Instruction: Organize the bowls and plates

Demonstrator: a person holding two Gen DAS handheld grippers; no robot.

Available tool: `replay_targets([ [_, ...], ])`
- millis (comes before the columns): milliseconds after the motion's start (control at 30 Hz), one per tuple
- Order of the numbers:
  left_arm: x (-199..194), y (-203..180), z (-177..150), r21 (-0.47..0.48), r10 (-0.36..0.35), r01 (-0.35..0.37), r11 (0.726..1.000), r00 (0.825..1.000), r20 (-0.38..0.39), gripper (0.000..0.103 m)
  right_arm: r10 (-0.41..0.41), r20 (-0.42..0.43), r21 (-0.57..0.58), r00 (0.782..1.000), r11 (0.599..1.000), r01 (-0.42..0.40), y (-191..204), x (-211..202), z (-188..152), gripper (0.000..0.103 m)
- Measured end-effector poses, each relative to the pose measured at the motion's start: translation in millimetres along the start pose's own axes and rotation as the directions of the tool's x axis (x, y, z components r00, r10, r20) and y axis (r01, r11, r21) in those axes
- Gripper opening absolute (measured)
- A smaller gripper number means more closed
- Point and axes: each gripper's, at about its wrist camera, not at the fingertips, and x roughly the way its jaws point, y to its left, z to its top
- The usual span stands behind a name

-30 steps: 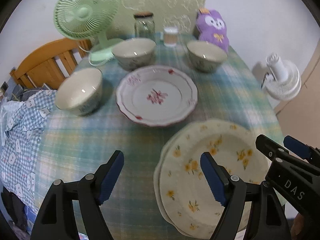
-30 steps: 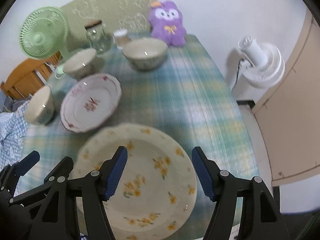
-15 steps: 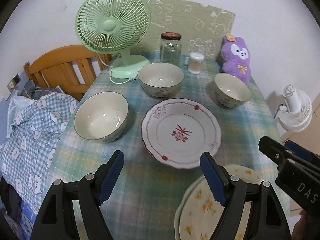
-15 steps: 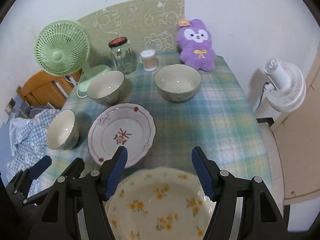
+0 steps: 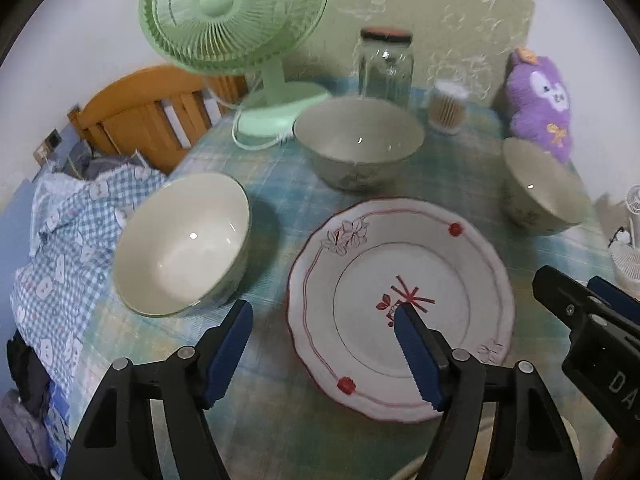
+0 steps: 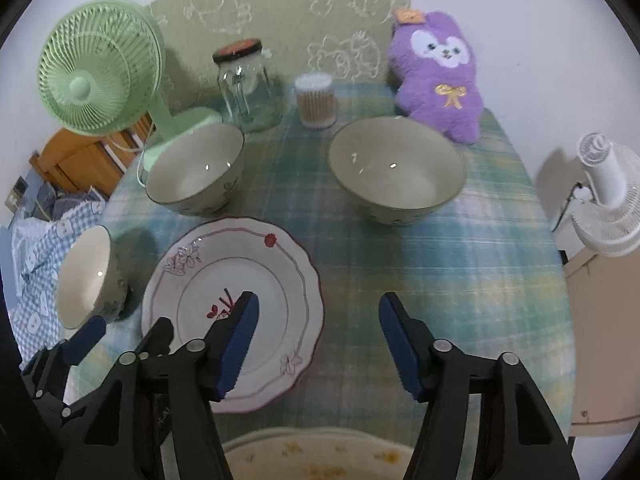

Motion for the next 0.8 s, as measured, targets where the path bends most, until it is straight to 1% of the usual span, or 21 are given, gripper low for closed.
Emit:
replay_targets([
  [67, 9.9, -0.1, 0.6, -0.010, -0.005, 0.005, 1.000, 1.000, -0.023, 0.072, 0.003, -0.015, -0.008, 1.000, 1.000, -0.003, 1.6, 11.2, 1.6, 0.064],
  [233, 29.1, 2.1, 1.7, -0.020, 0.022, -0.023, 1.000, 0.999, -0.050, 0.066, 0.006, -0.054, -0.026, 0.999, 1.000, -0.007, 5.7, 36.9, 5.1, 0.059],
  [467, 51.4, 6.3, 5.4, -0.060, 0.019, -0.025, 0.998, 0.995, -0.095, 0.051, 0.006, -0.094, -0.051, 0.996, 0.999, -0.011, 12.6, 61.8, 8.4, 0.051],
  [500, 53.2, 6.1, 5.1, -0.062, 0.018, -0.024, 0.998, 0.995, -0.101, 0.048, 0.003, -0.098, -0.056, 0.995, 0.998, -0.009, 13.5, 65.1, 8.7, 0.050],
  [567, 57.3, 6.0, 5.0, -0.066, 0.014, -0.022, 0.998, 0.993, -0.114, 0.045, -0.003, -0.099, -0.058, 0.995, 0.998, -0.003, 13.0, 68.3, 10.1, 0.046],
  [700, 58.5, 7.0, 7.0, -0.083, 0.021, -0.030, 0.996, 0.994, -0.105, 0.042, -0.004, -0.115, -0.066, 0.993, 0.998, -0.003, 14.8, 77.6, 13.0, 0.039],
  [733, 59.0, 8.6, 7.4, -0.095, 0.018, -0.028, 0.995, 0.995, -0.103, 0.040, -0.004, -0.119, -0.067, 0.993, 0.998, -0.004, 15.8, 79.8, 14.0, 0.037],
  [800, 60.3, 9.6, 8.6, -0.099, 0.012, -0.022, 0.995, 0.995, -0.101, 0.040, -0.005, -0.129, -0.068, 0.992, 0.998, -0.003, 16.8, 83.5, 14.2, 0.037],
])
